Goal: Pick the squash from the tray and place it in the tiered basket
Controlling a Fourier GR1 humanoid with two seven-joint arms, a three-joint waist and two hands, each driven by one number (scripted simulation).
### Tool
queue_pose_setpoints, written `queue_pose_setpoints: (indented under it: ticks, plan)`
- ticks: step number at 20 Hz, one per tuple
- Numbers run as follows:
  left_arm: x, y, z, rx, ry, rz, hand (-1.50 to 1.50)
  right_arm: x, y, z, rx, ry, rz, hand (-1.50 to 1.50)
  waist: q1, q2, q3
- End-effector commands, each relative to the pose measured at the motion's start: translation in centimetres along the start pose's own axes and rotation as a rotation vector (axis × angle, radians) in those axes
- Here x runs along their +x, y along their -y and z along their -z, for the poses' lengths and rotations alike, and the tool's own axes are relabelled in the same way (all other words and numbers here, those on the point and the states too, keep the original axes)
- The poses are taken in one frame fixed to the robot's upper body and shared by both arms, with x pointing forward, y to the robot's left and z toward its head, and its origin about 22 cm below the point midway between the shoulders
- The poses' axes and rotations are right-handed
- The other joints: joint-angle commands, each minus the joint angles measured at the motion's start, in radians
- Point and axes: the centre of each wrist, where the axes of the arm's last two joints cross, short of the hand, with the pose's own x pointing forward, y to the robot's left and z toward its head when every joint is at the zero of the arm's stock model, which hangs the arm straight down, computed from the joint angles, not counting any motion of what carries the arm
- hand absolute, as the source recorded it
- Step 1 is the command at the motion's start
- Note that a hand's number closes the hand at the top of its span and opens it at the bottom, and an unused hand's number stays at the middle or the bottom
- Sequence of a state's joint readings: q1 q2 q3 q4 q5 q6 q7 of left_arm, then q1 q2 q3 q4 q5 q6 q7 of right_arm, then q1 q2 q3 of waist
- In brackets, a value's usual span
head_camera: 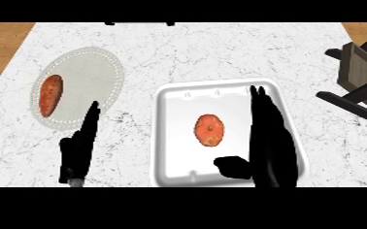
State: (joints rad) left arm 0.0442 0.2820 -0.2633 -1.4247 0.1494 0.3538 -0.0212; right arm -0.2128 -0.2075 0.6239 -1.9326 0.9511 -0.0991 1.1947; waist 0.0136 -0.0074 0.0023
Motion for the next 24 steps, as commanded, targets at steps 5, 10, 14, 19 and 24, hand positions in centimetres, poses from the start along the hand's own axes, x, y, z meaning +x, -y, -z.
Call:
queue_pose_setpoints:
  ticks: [5,10,14,19,24]
  plan:
    - [-1.9,-0.2,-1.9,-0.009,-0.083,0.002,0.0,3.0,-2.9,0.1,0.087,-0.263,-0.215,-1.5,0.0,0.004,-0.005]
    - [-0.9,0.2,0.7,0.009,-0.069,0.0,0.0,4.9,-3.2,1.1,0.126,-0.257,-0.208,-1.5,-0.007,0.01,-0.004]
    - [-1.6,-0.8,0.0,-0.007,-0.075,0.006,0.0,5.0,-3.6,1.9,0.158,-0.269,-0.205,-1.5,-0.004,0.009,-0.004]
    - [-1.5,0.2,-0.2,-0.001,-0.062,0.027,0.0,5.1,-4.7,3.1,0.207,-0.318,-0.285,-1.5,0.0,0.01,-0.004]
    - [-0.9,0.4,-0.1,0.0,-0.074,0.008,0.0,4.3,-5.8,3.0,0.281,-0.352,-0.317,-1.5,-0.007,0.006,-0.004]
